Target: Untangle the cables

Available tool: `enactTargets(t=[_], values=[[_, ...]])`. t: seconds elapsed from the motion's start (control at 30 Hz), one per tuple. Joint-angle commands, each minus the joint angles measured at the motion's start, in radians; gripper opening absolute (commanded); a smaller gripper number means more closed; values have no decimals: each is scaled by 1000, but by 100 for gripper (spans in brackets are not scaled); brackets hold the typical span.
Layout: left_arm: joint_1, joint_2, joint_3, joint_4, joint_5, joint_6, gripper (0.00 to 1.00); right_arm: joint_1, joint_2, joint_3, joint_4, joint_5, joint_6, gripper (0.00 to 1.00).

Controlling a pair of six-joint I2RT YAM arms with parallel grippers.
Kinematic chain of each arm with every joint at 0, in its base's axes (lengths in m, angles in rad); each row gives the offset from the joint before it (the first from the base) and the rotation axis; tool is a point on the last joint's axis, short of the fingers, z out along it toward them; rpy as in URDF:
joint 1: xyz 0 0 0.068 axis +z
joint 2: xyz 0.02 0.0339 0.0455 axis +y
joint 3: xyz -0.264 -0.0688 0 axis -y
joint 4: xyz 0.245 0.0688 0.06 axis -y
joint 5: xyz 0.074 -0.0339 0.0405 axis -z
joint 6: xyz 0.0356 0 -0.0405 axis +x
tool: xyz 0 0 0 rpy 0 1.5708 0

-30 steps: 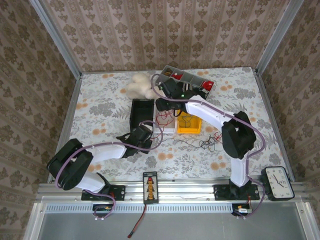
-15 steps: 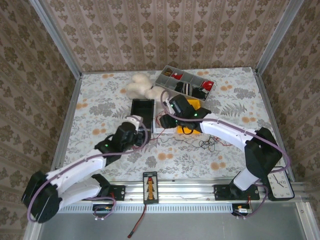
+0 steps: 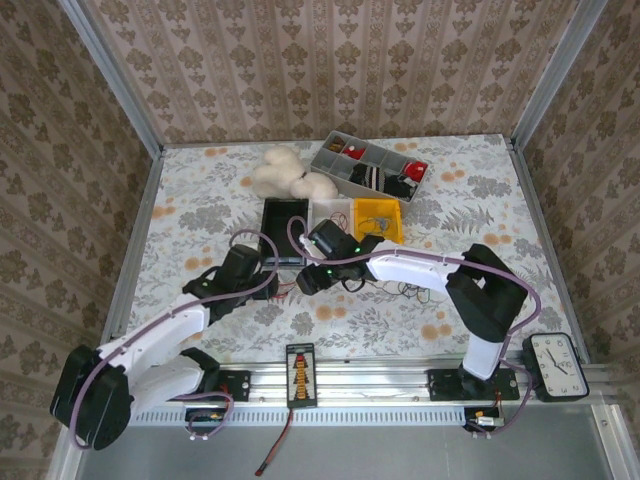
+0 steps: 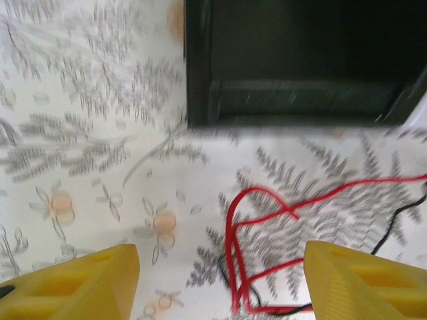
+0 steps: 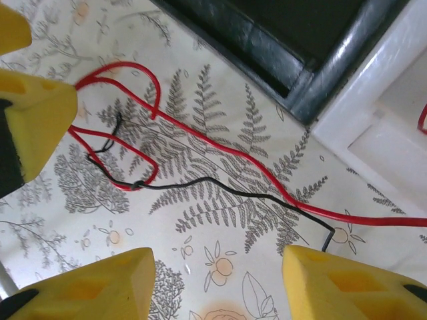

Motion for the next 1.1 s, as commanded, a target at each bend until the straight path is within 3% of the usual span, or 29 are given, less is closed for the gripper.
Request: enactTargets(t=[0.0,0.17,0.27,0.5,0.67,0.73,0.8,0.93,1.07], values=[[9,15,10,-14,23,-46,65,2,-7,-4,-4,1,6,54],[23,69,3,80,17,-19,58,2,10,-9,-17,35,2,54],[26,127,18,91,26,-10,48,0,27,-6,-24,60,1,54],[25,184,13,101,60,-2,42,-21,90,10,-35,125,-11,55],[26,193,-1,135,51,3,29,-30,151,45,-42,166,-29,54],[26,206,4,142,43,3,19,-30,174,51,-45,201,-20,52],[26,214,11,135,26,0,10,-29,191,46,-45,224,-9,44],[27,187,16,108,0,-7,2,-30,172,-19,-43,232,28,18],[21,100,22,23,-96,-40,0,-29,77,-130,-51,241,39,6]])
